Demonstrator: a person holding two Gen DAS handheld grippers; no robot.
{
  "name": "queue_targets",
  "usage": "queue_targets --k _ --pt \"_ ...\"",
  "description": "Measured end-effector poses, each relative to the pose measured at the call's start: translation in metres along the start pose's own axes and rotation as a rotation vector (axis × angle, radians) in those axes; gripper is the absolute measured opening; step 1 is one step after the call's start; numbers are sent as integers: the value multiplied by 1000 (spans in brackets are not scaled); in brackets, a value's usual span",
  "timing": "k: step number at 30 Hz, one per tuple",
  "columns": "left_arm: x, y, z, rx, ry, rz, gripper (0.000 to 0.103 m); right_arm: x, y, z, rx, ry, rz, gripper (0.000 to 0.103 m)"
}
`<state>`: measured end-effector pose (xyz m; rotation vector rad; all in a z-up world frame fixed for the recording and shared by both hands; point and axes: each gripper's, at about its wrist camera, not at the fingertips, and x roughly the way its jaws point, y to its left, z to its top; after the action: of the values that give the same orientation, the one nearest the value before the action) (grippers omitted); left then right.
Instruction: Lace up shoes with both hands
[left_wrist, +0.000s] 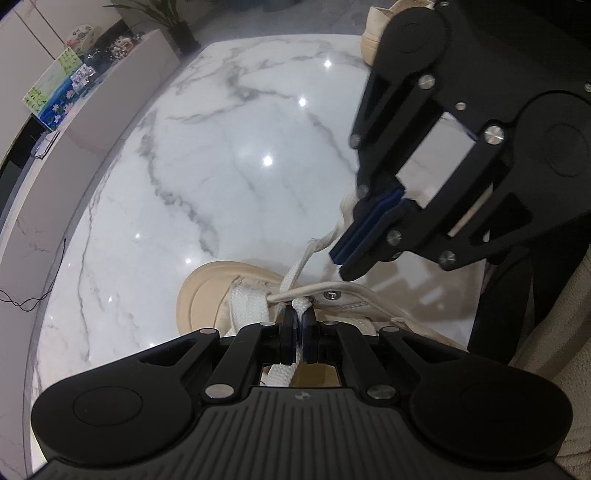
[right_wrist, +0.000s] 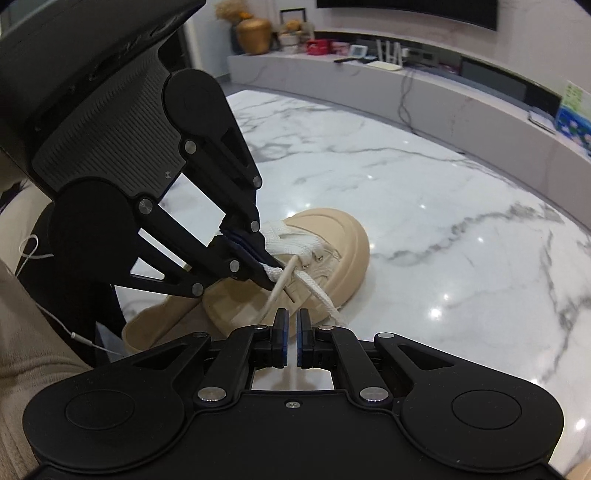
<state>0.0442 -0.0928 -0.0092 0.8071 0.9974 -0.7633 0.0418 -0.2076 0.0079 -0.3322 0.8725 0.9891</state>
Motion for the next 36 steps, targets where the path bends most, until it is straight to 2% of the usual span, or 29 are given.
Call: queue_targets --k 14,21,25,27,29,31,36 --pt "6 2 -2 30 30 -16 1 20 -4 15 -308 67 92 5" --pt "6 2 -2 20 22 -17 1 28 -5 21 -382 81 132 6" --pt "6 2 -3 13 17 -13 2 29 -2 21 -398 84 129 2" --pt "4 2 -3 4 12 -9 6 28 -2 21 -396 84 122 1" --pt "-1 1 -4 -11 2 -5 16 26 -1 20 -389 80 114 1" --pt "-9 -1 -7 -32 -19 9 21 25 0 20 -386 84 107 1" --pt "-27 -2 -18 -116 -55 52 24 21 2 19 -393 121 65 1"
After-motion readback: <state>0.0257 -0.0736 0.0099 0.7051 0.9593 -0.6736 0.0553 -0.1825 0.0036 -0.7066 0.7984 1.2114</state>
